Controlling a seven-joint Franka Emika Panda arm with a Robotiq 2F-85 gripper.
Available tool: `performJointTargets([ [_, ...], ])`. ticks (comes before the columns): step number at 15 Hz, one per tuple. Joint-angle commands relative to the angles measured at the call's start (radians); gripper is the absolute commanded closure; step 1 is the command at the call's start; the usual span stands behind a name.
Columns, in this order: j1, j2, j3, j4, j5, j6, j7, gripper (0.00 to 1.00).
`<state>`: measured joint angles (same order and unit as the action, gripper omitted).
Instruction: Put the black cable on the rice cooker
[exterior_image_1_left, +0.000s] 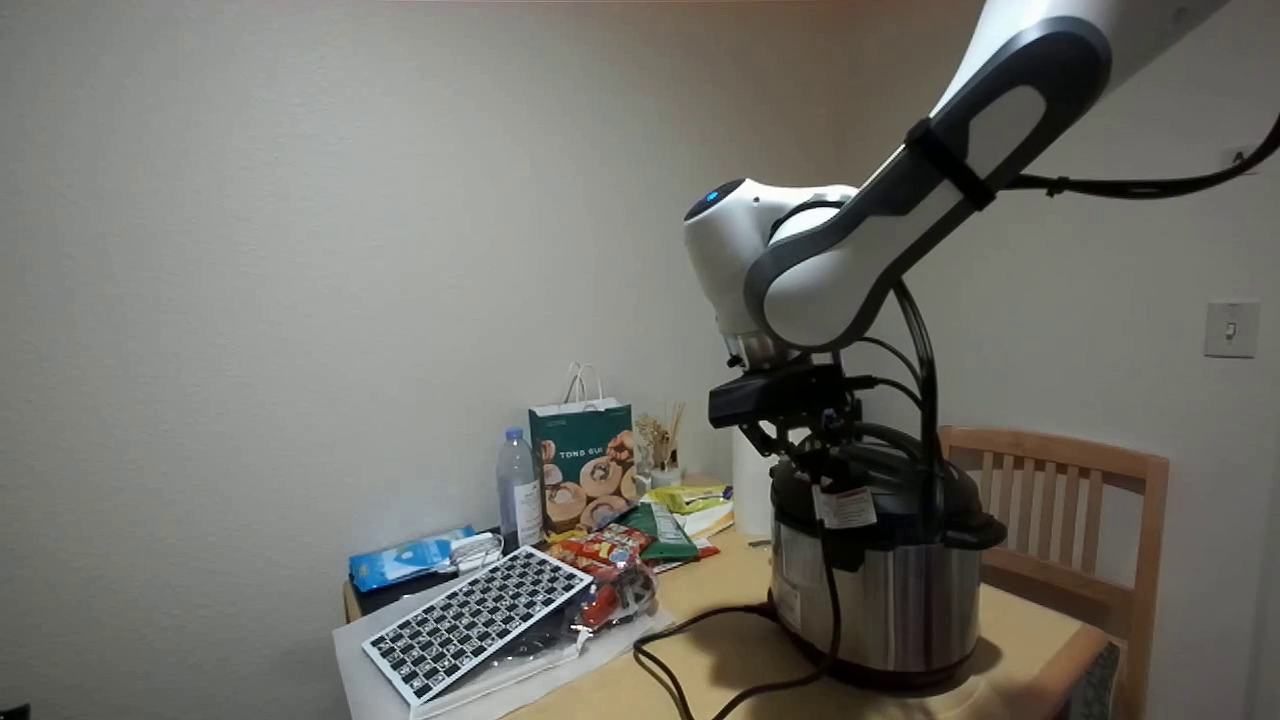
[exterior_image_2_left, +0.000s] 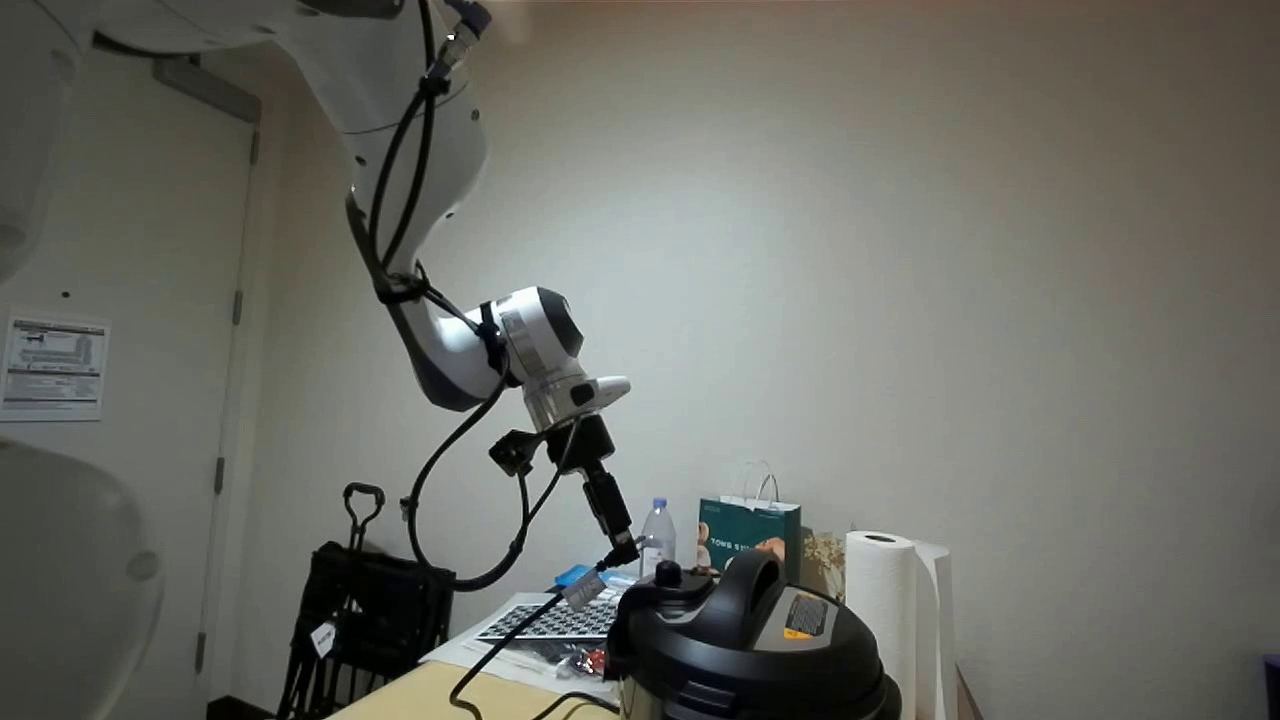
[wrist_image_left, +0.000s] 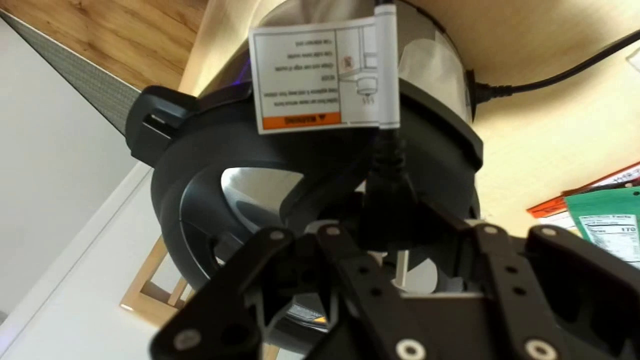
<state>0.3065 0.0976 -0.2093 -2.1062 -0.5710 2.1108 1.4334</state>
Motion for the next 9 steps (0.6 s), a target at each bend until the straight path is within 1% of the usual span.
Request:
performJointTargets([
  [1,-0.084,-0.003,0.087,-0.002,-0.008,-0.006,0.007,0.71],
  [2,-0.084,-0.003,0.088,-0.003,-0.008,-0.006,0.009,0.71],
  [3,-0.088,-0.023,0.082,-0.011,-0.010,-0.009,0.035,0.89],
  [5,-0.118,-0.077,0.092,-0.035,-0.033,-0.041,0.116,0.89],
  [7,-0.152,-0.147,0.109,-0.063,-0.071,-0.109,0.210,0.89],
  [9,-0.185,-0.221,0.132,-0.081,-0.105,-0.210,0.280,0.89],
])
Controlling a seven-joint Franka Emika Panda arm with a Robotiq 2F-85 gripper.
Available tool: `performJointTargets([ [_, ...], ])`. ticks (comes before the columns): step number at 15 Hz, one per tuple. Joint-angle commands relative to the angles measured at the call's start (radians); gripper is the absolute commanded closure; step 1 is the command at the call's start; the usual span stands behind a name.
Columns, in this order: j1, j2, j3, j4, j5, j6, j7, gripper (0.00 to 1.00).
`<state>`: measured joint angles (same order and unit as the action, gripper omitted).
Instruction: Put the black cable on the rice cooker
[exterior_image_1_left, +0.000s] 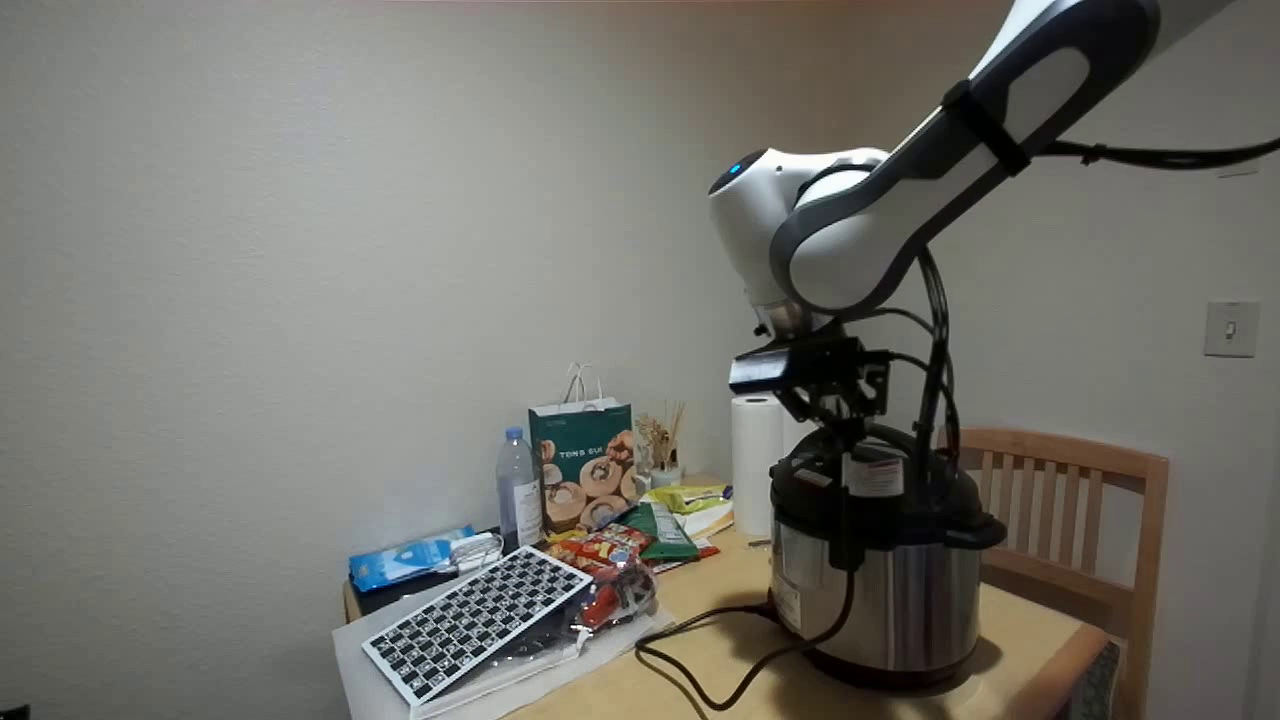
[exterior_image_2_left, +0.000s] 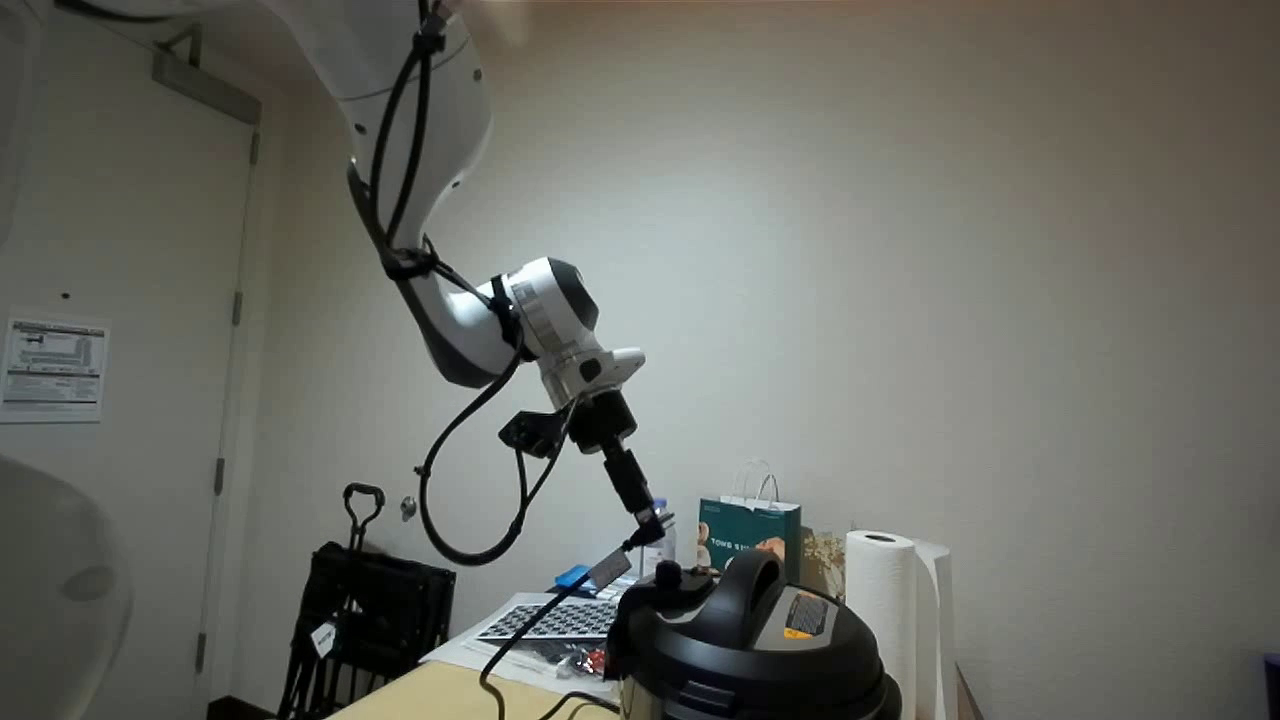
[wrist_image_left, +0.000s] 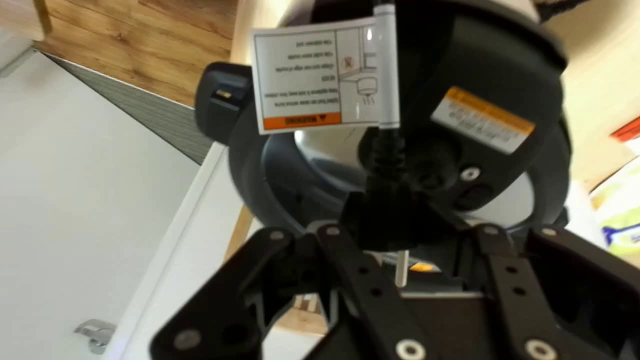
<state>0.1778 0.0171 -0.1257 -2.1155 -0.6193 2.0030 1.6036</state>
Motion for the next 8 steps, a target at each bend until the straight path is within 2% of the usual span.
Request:
performJointTargets([
  [1,-0.075,-0.173,0.062,-0.077,-0.068,-0.155,0.144,0.89],
  [5,-0.155,-0.281,0.094,-0.131,-0.035,-0.307,0.270,0.89],
  [6,-0.149,-0.225,0.104,-0.070,-0.032,-0.281,0.195,0.71],
  [8,-0.170,-0.263,0.105,-0.105,-0.031,-0.295,0.225,0.71],
])
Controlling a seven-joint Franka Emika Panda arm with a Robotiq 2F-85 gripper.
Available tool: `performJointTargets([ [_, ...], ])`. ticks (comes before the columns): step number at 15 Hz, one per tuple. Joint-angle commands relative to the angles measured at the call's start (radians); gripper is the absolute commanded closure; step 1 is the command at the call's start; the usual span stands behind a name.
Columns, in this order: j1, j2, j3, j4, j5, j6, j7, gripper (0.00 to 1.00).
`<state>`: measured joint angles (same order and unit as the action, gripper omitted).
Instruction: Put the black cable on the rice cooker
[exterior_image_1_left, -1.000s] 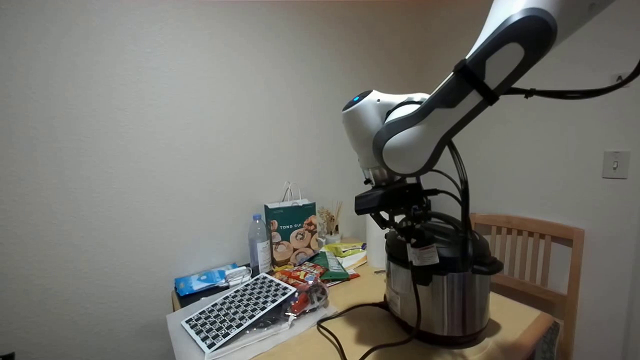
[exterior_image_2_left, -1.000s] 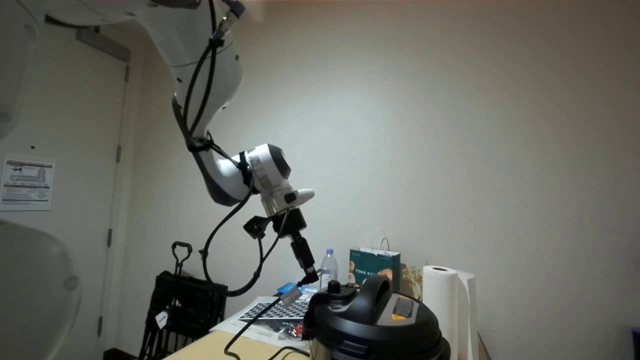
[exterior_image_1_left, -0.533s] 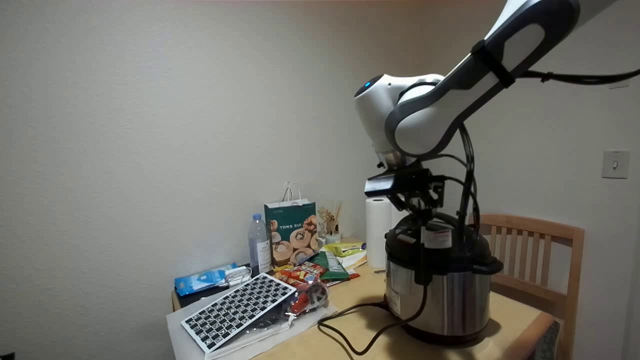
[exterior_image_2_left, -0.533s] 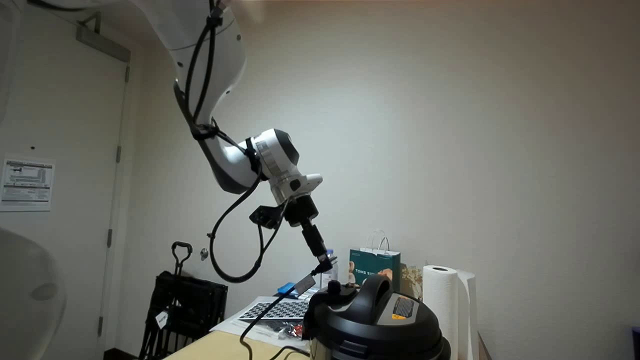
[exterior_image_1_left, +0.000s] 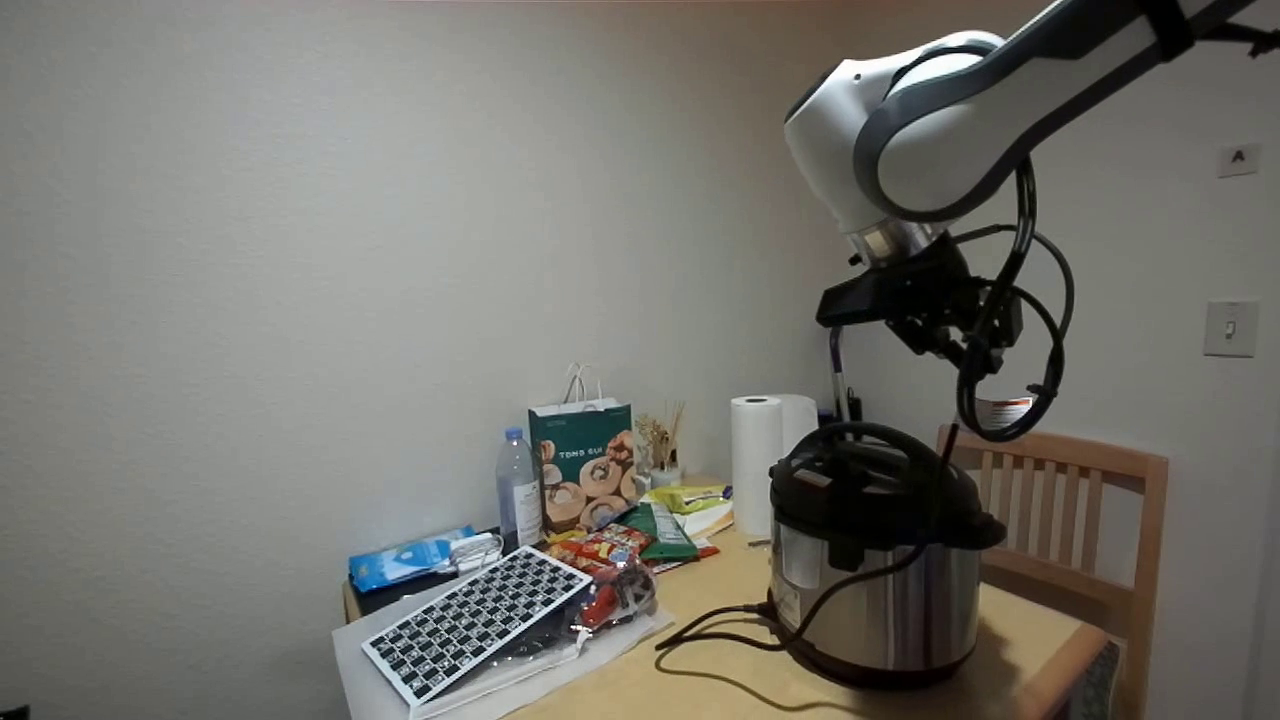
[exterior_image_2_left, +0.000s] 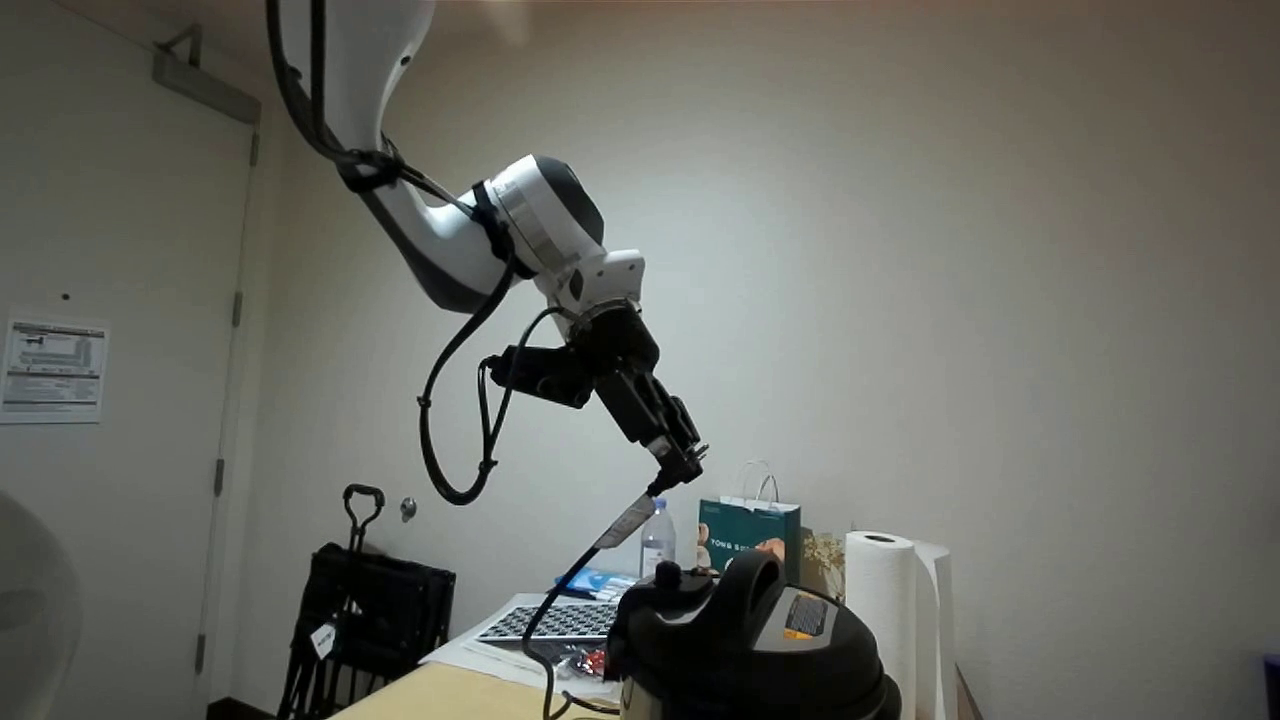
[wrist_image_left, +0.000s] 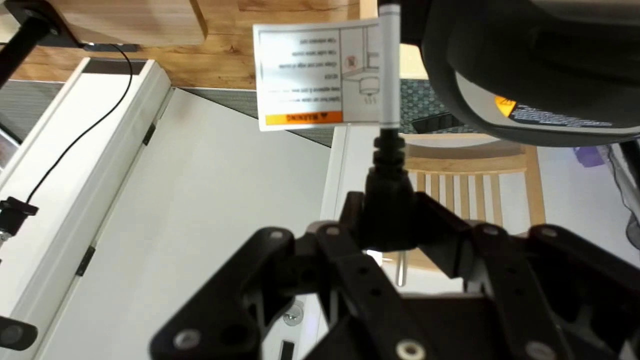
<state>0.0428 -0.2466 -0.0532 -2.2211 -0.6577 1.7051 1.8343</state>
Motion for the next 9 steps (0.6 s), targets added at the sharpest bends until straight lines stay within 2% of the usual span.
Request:
performJointTargets([
  [1,-0.039,-0.004,0.032,-0.007,0.007,0.003,0.000,0.71],
  [3,-0.038,-0.004,0.035,-0.013,0.007,0.003,0.012,0.71],
  [4,-0.038,-0.004,0.036,-0.013,0.007,0.003,0.013,0.89],
  [9,-0.107,0.007,-0.020,0.037,-0.043,0.114,-0.090,0.89],
])
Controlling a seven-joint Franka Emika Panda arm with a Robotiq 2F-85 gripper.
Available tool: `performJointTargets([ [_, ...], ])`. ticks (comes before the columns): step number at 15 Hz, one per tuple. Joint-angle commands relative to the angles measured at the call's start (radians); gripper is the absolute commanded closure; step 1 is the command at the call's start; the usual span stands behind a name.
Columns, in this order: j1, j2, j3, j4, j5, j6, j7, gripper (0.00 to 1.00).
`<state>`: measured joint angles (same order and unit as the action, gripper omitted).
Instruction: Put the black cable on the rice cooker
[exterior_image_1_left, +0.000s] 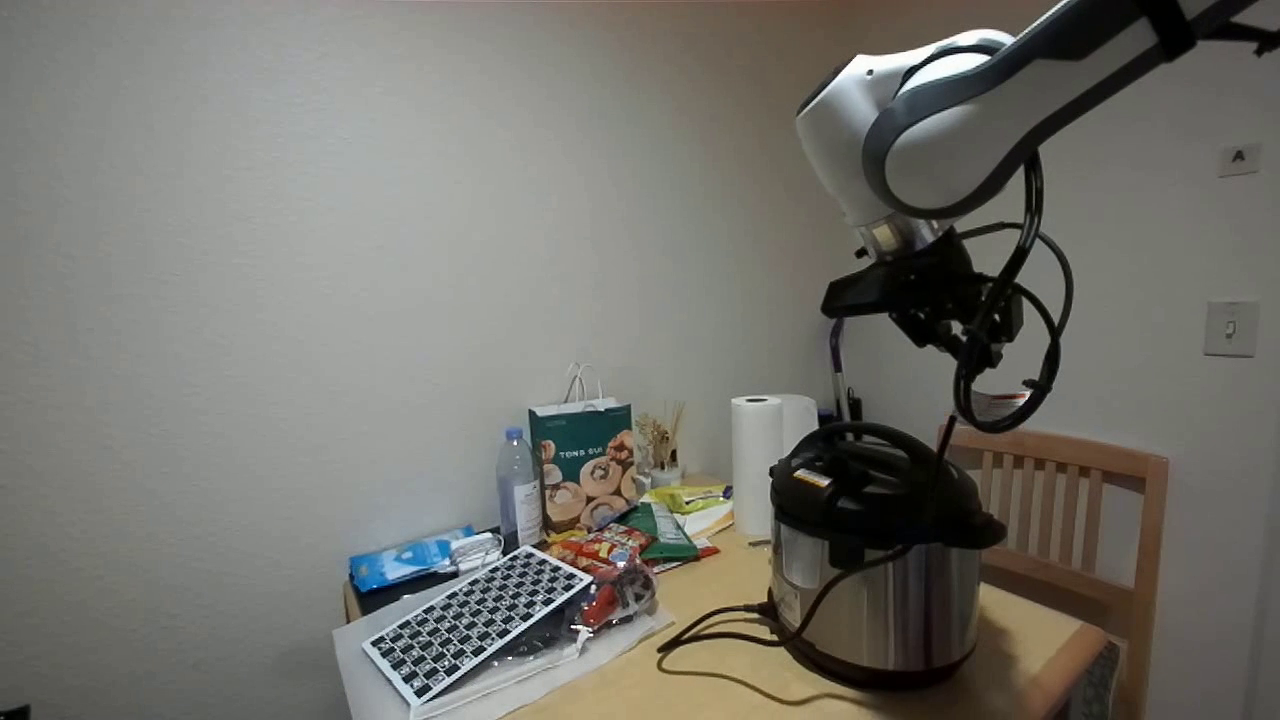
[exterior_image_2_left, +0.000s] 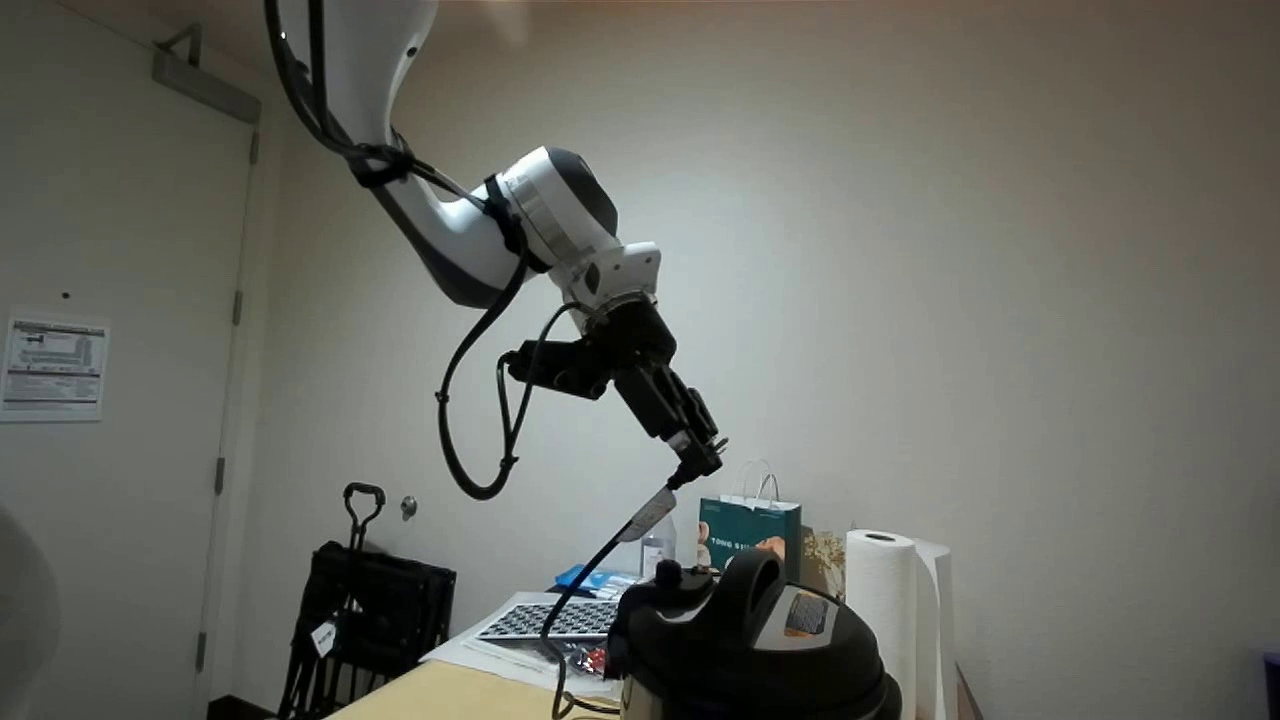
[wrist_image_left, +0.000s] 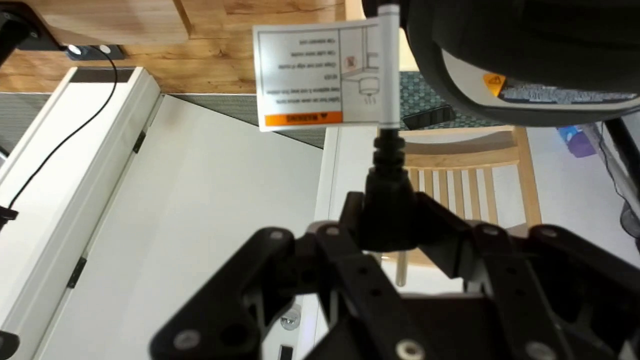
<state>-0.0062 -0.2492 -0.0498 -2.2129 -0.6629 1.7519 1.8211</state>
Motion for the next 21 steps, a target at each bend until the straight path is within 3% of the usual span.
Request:
performJointTargets([
  [1,-0.075,0.008,-0.032,0.028,-0.062,0.098,-0.095,0.89],
  [3,-0.106,0.004,-0.040,0.016,-0.131,0.139,-0.094,0.89],
  [4,-0.095,0.003,-0.025,0.020,-0.078,0.110,-0.071,0.71],
  [11,-0.109,0.007,-0.030,0.020,-0.104,0.123,-0.074,0.71],
  [12,-0.109,0.007,-0.030,0.020,-0.104,0.123,-0.074,0.89],
  [19,-0.211,0.095,-0.179,0.100,-0.166,0.444,-0.332,0.89],
  [20,-0.227,0.122,-0.190,0.131,-0.156,0.419,-0.377,0.88],
  [21,-0.216,0.071,-0.162,0.076,-0.142,0.407,-0.303,0.71],
])
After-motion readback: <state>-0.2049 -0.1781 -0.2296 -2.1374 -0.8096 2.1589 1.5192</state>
